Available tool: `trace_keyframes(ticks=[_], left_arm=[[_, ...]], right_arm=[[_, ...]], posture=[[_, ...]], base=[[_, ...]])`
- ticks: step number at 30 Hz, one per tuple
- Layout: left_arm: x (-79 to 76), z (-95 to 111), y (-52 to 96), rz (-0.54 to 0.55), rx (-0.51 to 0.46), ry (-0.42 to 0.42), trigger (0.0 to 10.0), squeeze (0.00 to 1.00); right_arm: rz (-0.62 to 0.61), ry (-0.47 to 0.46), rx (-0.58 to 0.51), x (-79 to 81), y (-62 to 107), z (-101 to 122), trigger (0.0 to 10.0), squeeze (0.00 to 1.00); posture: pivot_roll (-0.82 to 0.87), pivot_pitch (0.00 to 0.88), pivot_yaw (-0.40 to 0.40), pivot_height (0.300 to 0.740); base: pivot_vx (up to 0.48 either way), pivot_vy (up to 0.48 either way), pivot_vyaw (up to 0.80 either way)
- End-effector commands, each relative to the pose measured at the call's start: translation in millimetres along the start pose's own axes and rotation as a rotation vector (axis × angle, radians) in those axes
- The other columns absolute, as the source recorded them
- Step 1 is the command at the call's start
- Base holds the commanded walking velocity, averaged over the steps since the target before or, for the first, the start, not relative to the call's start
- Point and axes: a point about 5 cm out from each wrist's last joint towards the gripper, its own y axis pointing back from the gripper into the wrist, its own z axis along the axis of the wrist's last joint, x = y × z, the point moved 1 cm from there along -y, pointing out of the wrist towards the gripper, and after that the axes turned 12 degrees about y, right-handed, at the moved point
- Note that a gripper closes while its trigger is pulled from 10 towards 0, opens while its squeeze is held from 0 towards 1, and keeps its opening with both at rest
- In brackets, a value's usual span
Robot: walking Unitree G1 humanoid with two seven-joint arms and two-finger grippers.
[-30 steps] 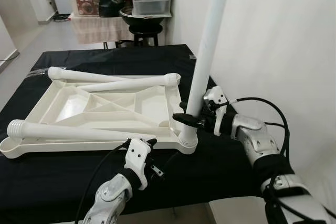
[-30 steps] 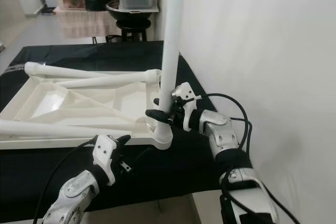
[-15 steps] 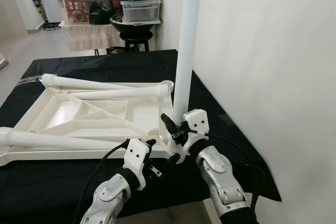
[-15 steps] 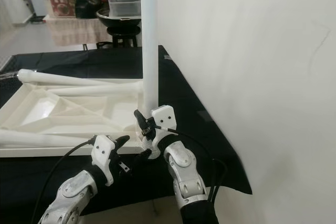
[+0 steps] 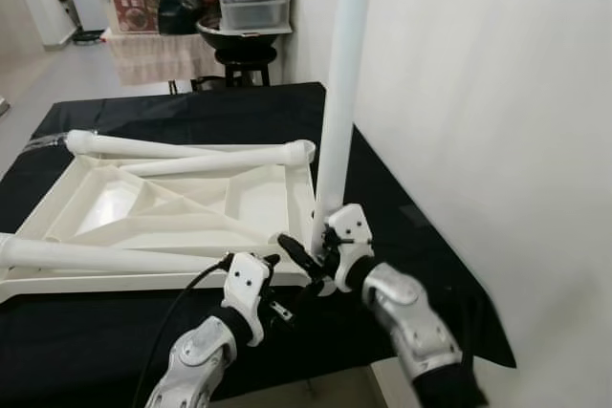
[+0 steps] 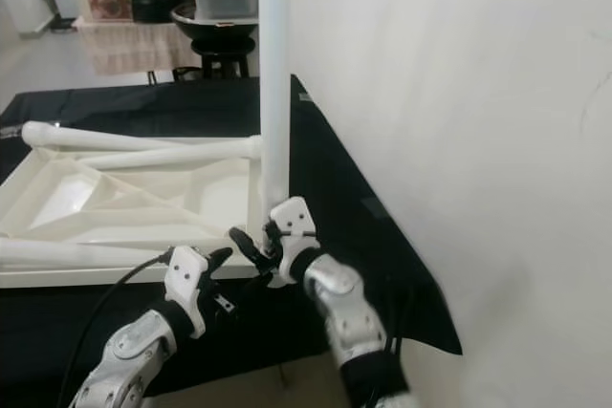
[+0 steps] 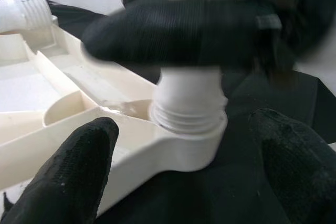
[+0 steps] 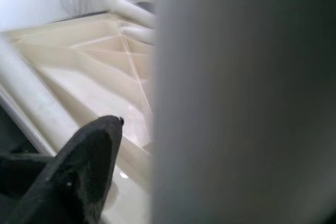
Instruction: Building children table
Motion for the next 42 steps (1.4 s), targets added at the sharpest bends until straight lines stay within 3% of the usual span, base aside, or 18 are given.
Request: trace_keyframes(ticks=[1,2,3,9,15,16,17,24,29,33,34,35,36,37,38,39,40,42], left_arm=[[0.2,-3,0.3,0.002,0.009,0.010,10.0,0.00],[0.2,-3,0.3,0.002,0.009,0.010,10.0,0.00],[0.1,-4,0.0,0.001,0.009,0.013,10.0,0.00],[0.4,-4,-0.2,0.003,0.009,0.010,10.0,0.00],[0.5,-3,-0.3,0.005,0.009,0.008,10.0,0.00],[0.3,-3,-0.4,0.005,0.008,0.007,10.0,0.00],[0.2,-3,-0.5,0.005,0.008,0.007,10.0,0.00],[-0.8,-3,-0.7,0.005,0.005,0.008,10.0,0.00],[-1.6,-3,-0.6,0.003,0.003,0.011,10.0,0.00],[-2.7,-2,1.4,0.004,-0.001,0.010,10.0,0.00],[-2.7,-1,2.4,0.004,-0.002,0.010,10.0,0.00],[-2.7,-1,2.4,0.004,-0.002,0.010,10.0,0.00],[-2.6,-1,3.1,0.004,-0.002,0.010,10.0,0.00],[-2.0,-1,4.4,0.005,-0.003,0.009,10.0,0.00],[-1.5,0,5.6,0.005,-0.004,0.009,10.0,0.00],[-1.1,1,5.4,0.005,-0.003,0.008,10.0,0.00],[-0.3,1,5.3,0.005,-0.001,0.008,10.0,0.00],[-0.8,0,5.2,0.004,0.004,0.000,10.0,0.00]], right_arm=[[0.050,0.034,-0.008,-13.2,3.7,1,10.0,0.00],[0.050,0.034,-0.008,-13.2,3.7,1,10.0,0.00],[0.133,0.108,0.014,-29.9,9.7,5,10.0,0.00],[0.225,0.100,0.013,-54.5,15.2,15,10.0,0.00],[0.262,0.056,-0.010,-61.9,16.0,19,10.0,0.00],[0.284,0.048,-0.012,-62.0,16.3,17,3.2,0.00],[0.300,0.042,-0.013,-61.3,16.5,16,0.0,0.00],[0.344,0.000,-0.015,-57.4,18.9,8,0.0,0.00],[0.260,-0.030,-0.015,-60.8,18.7,2,0.0,0.00],[0.174,-0.045,0.019,-51.7,20.4,-13,0.0,0.00],[0.056,-0.069,0.052,-46.9,17.2,-20,0.0,0.00],[0.056,-0.069,0.052,-46.9,17.2,-20,0.0,0.00],[-0.029,-0.089,0.074,-44.0,15.7,-25,0.0,0.00],[-0.374,-0.129,0.101,-44.2,15.7,-31,0.0,0.00],[-0.645,-0.226,0.141,-30.1,26.0,-42,0.0,0.00],[-0.486,-0.012,0.084,7.1,13.7,-23,0.0,0.00],[-0.319,0.137,0.021,41.6,4.2,-8,0.0,0.00],[-0.305,0.128,0.023,41.6,4.2,-9,0.0,0.00]], posture=[[-0.01,0.000,-0.065,0.740],[-0.01,0.000,-0.065,0.740],[-0.01,0.000,-0.066,0.740],[0.00,0.000,-0.069,0.740],[0.01,0.000,-0.074,0.740],[0.02,0.000,-0.081,0.740],[0.02,0.000,-0.081,0.740],[0.01,0.000,-0.081,0.740],[0.01,0.000,-0.083,0.740],[0.01,0.000,-0.084,0.740],[0.01,0.000,-0.087,0.740],[0.01,0.000,-0.087,0.740],[0.01,0.000,-0.087,0.740],[-0.01,0.000,-0.087,0.740],[-0.01,0.000,-0.082,0.740],[-0.01,0.000,-0.073,0.740],[-0.01,0.000,-0.069,0.740],[-0.02,0.000,-0.070,0.740]], base=[[0.000,0.000,0.00],[0.000,0.000,0.00],[0.000,0.000,0.00],[0.000,0.000,0.00],[0.000,0.000,0.00],[0.000,0.000,0.00],[0.000,0.000,0.00],[0.000,0.000,0.00],[0.000,0.000,0.00],[0.000,0.000,0.00],[0.000,0.000,0.00],[0.000,0.000,0.00],[0.000,0.000,0.00],[0.000,0.000,0.00],[0.000,0.000,0.00],[0.000,0.000,0.00],[0.000,0.000,0.00],[0.000,0.000,0.00]])
